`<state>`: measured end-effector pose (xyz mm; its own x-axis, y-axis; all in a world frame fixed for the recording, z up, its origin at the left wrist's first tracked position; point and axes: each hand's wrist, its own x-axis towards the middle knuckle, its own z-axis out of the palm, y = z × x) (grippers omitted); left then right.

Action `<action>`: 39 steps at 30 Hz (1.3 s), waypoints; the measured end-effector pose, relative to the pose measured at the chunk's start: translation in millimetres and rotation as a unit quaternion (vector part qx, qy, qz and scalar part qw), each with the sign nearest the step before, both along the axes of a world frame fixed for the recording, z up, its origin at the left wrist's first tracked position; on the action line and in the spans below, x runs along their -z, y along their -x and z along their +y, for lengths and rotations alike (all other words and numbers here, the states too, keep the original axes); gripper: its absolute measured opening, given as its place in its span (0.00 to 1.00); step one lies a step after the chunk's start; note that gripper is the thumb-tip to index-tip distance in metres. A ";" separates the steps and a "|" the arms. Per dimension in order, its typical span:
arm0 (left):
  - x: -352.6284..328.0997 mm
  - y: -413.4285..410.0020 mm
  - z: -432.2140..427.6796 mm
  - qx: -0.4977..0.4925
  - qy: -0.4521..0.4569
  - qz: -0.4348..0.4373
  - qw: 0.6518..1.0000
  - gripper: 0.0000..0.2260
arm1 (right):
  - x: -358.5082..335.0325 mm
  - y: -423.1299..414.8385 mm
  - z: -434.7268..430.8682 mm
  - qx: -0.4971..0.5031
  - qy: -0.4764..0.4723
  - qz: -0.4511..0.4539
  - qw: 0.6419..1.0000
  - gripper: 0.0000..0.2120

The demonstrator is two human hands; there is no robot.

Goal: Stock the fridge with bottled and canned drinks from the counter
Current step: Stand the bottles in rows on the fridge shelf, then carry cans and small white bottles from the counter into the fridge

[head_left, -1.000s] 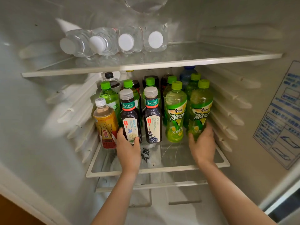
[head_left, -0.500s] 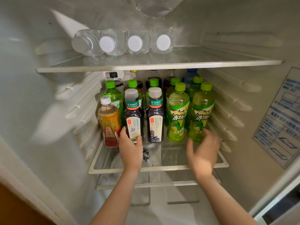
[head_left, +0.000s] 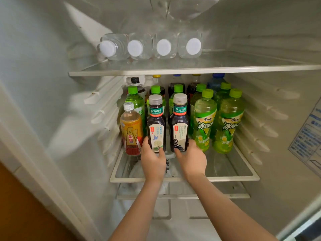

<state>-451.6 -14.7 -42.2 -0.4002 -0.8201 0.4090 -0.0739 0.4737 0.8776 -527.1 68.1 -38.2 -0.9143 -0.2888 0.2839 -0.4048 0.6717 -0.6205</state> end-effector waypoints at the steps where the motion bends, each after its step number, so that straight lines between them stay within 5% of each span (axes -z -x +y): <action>1: 0.2 -0.2 0.1 -0.003 0.001 0.001 1.000 0.23 | -1.3 1.4 -1.0 0.011 -0.013 0.003 1.000 0.20; 9: 1.8 -1.1 -0.5 -0.003 0.010 0.002 1.000 0.23 | -0.6 6.5 1.7 0.029 -0.047 0.039 0.998 0.23; 21: 9.7 -15.6 5.9 0.007 -0.012 0.065 0.998 0.23 | 11.8 -13.7 51.2 -0.057 0.068 0.046 0.995 0.17; 29: 22.0 -24.7 24.8 0.056 0.109 0.113 0.986 0.16 | 27.7 -47.6 130.0 -0.056 0.015 0.167 0.984 0.10; 39: 42.7 -39.2 99.5 0.211 0.165 0.075 0.960 0.10 | 40.0 -90.2 207.1 0.032 -0.009 0.065 0.997 0.13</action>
